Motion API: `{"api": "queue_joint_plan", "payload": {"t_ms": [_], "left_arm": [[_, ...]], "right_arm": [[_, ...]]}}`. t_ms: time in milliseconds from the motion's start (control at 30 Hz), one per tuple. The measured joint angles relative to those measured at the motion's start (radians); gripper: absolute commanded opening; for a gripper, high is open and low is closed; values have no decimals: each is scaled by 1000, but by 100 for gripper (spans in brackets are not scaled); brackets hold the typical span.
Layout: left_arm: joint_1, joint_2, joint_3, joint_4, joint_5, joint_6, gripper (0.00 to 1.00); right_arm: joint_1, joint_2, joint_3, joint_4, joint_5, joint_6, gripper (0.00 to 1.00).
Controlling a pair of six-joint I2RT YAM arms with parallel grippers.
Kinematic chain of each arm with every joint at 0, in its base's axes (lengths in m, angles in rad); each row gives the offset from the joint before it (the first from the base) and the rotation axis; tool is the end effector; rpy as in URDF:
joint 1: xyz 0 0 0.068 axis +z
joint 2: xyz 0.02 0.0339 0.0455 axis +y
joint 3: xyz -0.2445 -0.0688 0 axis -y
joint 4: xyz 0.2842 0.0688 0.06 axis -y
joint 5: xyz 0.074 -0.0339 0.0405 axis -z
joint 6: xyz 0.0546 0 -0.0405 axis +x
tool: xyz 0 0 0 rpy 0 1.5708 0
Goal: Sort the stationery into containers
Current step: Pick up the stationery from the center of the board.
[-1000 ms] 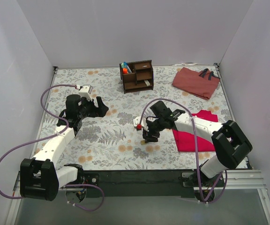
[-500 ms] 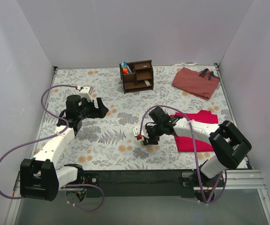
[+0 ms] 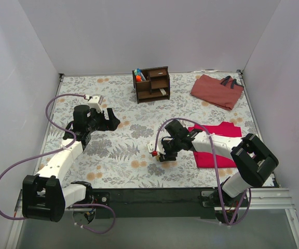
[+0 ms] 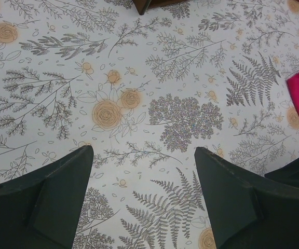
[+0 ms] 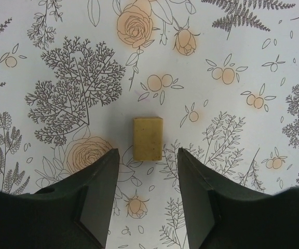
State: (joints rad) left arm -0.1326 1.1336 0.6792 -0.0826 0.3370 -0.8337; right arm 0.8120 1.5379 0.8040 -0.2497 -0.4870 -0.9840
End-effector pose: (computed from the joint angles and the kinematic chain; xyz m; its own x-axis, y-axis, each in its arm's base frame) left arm 0.3010 -0.0584 0.2000 -0.6417 -0.6194 -0.4523 -0.1023 0.6536 -0.7499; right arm 0.2091 0.2577 0.1103 0.3654 -0.6842 -0.6312 -0.9308 -0.2706 -0.2456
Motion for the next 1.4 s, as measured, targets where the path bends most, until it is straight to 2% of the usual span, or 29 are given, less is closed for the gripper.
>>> {"api": "queue_joint_plan", "payload": {"t_ms": [233,600,867,967,1000,1100,1300,1400], "left_arm": [[0,8,1,0,1,0,79],[0,18,3,0,4,0,80],[0,21,4,0,9,0,79],[0,21,4,0,11,0,79],[0,21,4,0,11,0,79],[0,23,5,1,13,-1,79],[0,48,19,13,19,-5,79],[0,72,37,28,22,-12,79]], "right_arm": [[0,12,-3,10,10,0,50],[0,25,-15,21,14,-6,49],[0,29,-15,21,13,-6,37],[0,30,-15,21,13,-7,25],[0,30,-15,21,13,-8,16],[0,31,-14,16,9,-9,2],[-19,44,87,-58,18,106,1],[-71,83,257,-69,21,255,1]]}}
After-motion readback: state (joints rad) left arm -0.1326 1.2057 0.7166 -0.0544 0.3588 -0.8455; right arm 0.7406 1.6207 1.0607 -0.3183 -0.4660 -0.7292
